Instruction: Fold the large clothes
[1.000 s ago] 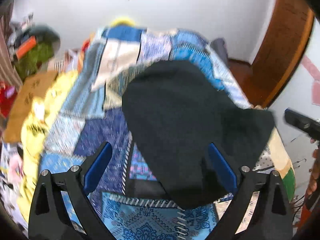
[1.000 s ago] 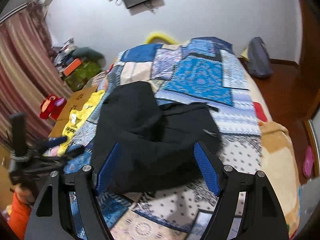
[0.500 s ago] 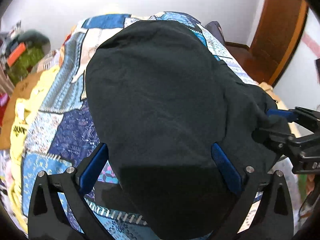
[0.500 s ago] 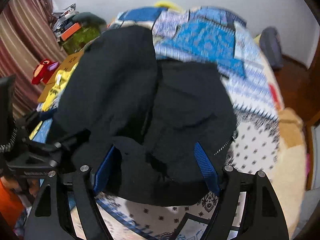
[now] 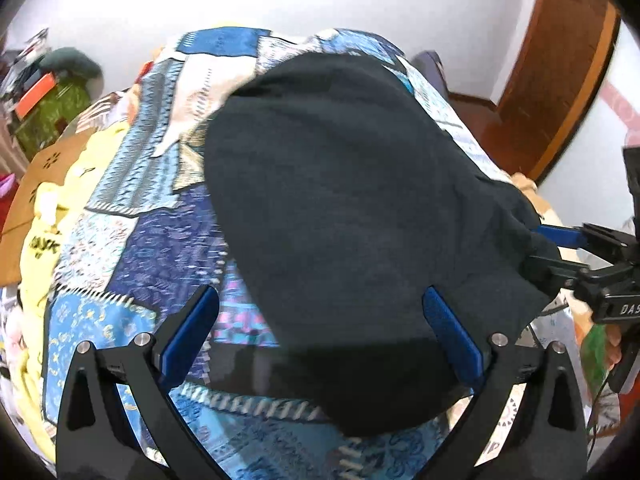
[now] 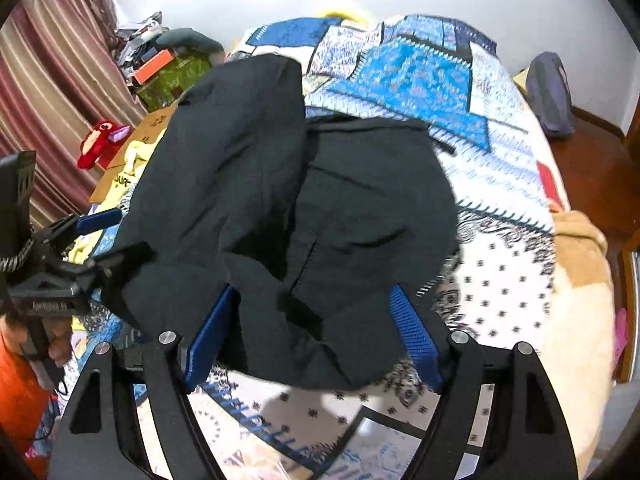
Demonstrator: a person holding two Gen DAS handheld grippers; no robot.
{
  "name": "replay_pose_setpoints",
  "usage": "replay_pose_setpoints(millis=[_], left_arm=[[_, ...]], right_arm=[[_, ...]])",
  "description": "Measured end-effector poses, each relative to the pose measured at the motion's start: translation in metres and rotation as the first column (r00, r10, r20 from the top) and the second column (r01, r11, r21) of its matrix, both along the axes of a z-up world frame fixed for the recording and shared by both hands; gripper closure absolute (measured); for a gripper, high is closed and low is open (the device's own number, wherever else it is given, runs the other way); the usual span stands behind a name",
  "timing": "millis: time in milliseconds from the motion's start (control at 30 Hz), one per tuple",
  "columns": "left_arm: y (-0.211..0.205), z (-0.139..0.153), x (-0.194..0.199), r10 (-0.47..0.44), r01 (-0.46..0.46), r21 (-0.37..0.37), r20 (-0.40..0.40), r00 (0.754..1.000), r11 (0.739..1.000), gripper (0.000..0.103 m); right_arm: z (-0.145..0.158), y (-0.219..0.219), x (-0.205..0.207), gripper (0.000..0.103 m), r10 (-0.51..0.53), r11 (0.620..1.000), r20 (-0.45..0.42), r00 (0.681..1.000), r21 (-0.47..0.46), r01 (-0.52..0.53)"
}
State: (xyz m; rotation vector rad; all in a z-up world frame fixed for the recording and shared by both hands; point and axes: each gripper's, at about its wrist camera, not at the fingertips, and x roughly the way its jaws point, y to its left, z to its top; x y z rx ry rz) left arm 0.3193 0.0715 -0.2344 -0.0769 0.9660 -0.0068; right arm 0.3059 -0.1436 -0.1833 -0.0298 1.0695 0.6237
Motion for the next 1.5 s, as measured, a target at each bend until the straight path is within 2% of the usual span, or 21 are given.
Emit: replay_pose_setpoints(millis=[133,233,300,367,533,600,667,733,800,900,1000,1100,1333,1433,1500], left_arm=[[0.015,-0.001,-0.002,0.005,-0.006,-0.07,-0.016,1.0,0.998,0.0],[0.019,-0.01,-0.002,0.02,-0.023,-0.116,-0.021,1.0,0.993,0.0],[0.021,-0.019,0.001,0.018,-0.025,-0.165,-0.04,0.999,0.986,0.0],[0.021,-0.02,0.0,0.028,-0.037,-0.193,-0.049,0.998,0.981,0.0],[0.03,-0.011,0.003,0.021,-0.03,-0.212,-0.045,0.999,0.977,0.0],[0.035,-0.015,0.009,0.019,-0.035,-0.249,-0.066,0.998,0.968,0.0],[0.042,-0.021,0.016,0.027,-0.055,-0.309,-0.093,0.995,0.949,0.0],[0.049,-0.03,0.022,0.046,-0.092,-0.384,-0.125,0.991,0.919,0.0],[0.056,-0.043,0.03,0.07,-0.141,-0.469,-0.165,0.984,0.872,0.0],[0.061,-0.058,0.04,0.073,-0.179,-0.556,-0.207,0.976,0.812,0.0],[0.064,-0.067,0.05,0.058,-0.187,-0.6,-0.228,0.972,0.778,0.0],[0.066,-0.074,0.062,0.04,-0.196,-0.633,-0.251,0.967,0.749,0.0],[0.064,-0.083,0.078,0.004,-0.184,-0.676,-0.259,0.966,0.713,0.0],[0.058,-0.078,0.08,-0.001,-0.165,-0.661,-0.243,0.97,0.732,0.005],[0.055,-0.074,0.08,0.002,-0.161,-0.651,-0.238,0.971,0.742,0.009]], right_arm=[[-0.008,-0.015,0.002,0.023,-0.021,0.999,0.032,0.999,-0.042,0.023],[-0.039,-0.033,0.017,0.02,-0.13,0.983,-0.017,0.991,-0.134,0.126],[-0.059,-0.049,0.025,0.023,-0.169,0.985,-0.126,0.978,-0.059,0.162],[-0.06,-0.059,0.028,0.023,-0.197,0.98,-0.173,0.965,0.0,0.2],[-0.028,-0.06,0.03,0.022,-0.173,0.985,-0.069,0.982,0.011,0.174],[-0.022,-0.062,0.036,0.022,-0.172,0.983,-0.078,0.982,0.054,0.177],[-0.026,-0.063,0.046,0.022,-0.18,0.976,-0.12,0.976,0.099,0.192],[-0.037,-0.062,0.057,0.022,-0.185,0.969,-0.177,0.967,0.128,0.209],[-0.051,-0.054,0.068,0.022,-0.173,0.967,-0.226,0.959,0.146,0.209],[-0.074,-0.046,0.082,0.022,-0.158,0.965,-0.309,0.938,0.154,0.213],[-0.087,-0.043,0.096,0.022,-0.11,0.948,-0.378,0.919,0.237,0.211],[-0.092,-0.038,0.108,0.02,-0.087,0.945,-0.399,0.913,0.257,0.203],[-0.109,-0.027,0.125,0.014,-0.041,0.905,-0.491,0.87,0.351,0.241],[-0.106,-0.025,0.121,0.019,-0.038,0.904,-0.495,0.868,0.353,0.24],[-0.106,-0.026,0.119,0.029,-0.034,0.893,-0.52,0.854,0.367,0.26]])
